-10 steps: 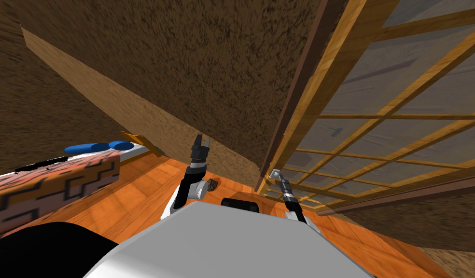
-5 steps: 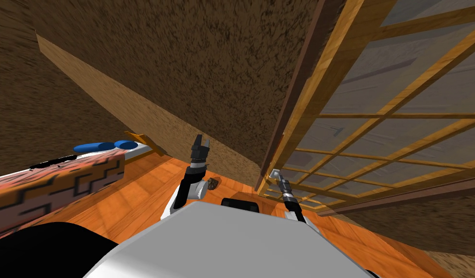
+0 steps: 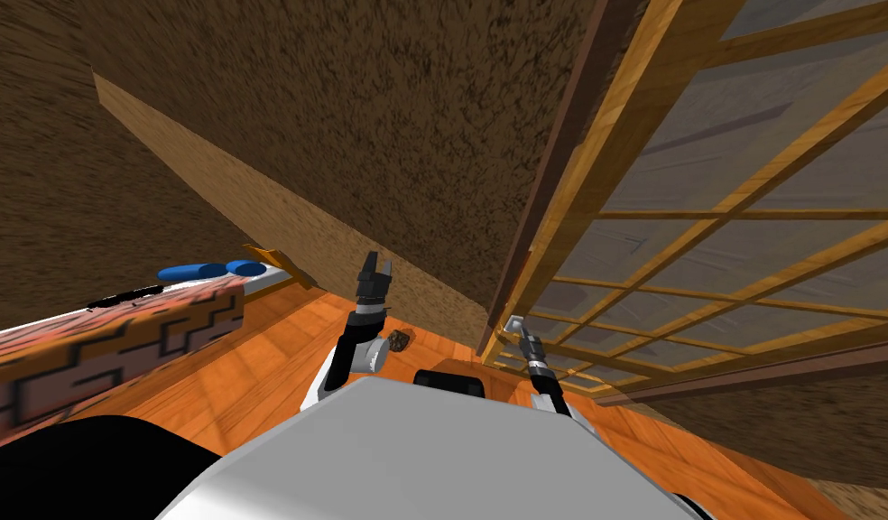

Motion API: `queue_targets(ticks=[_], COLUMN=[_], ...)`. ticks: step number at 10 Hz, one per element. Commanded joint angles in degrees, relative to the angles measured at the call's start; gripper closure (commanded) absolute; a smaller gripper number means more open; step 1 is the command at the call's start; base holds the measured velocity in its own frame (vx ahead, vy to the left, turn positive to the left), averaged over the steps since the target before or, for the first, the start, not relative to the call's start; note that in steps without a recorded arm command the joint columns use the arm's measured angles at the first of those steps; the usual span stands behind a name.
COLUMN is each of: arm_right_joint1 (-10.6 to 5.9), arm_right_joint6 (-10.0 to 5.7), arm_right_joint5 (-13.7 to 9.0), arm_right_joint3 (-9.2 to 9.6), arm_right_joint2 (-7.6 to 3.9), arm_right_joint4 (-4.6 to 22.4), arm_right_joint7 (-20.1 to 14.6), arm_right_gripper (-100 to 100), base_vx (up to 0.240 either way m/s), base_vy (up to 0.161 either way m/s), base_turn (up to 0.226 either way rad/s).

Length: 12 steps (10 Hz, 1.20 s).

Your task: Pull the door open

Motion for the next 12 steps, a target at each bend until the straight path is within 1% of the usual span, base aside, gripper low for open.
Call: queue_targets(ticks=[1, 7, 12], arm_right_joint1=[-0.11, -0.53, -0.97], arm_right_joint6=[0.15, 0.77, 1.45], arm_right_joint5=[-0.6, -3.1, -5.7], arm_right_joint3=[0.27, 1.34, 2.46], arm_right_joint2=[0.17, 0.82, 1.52], arm_right_joint4=[-0.1, -0.7, -1.3], arm_right_joint7=[-1.7, -8.6, -16.5], arm_right_gripper=[-100, -100, -100], base_vx=[-0.038, -0.056, -0.053], base_vy=[-0.028, 0.000, -0.015], base_turn=[-0.003, 0.024, 0.023])
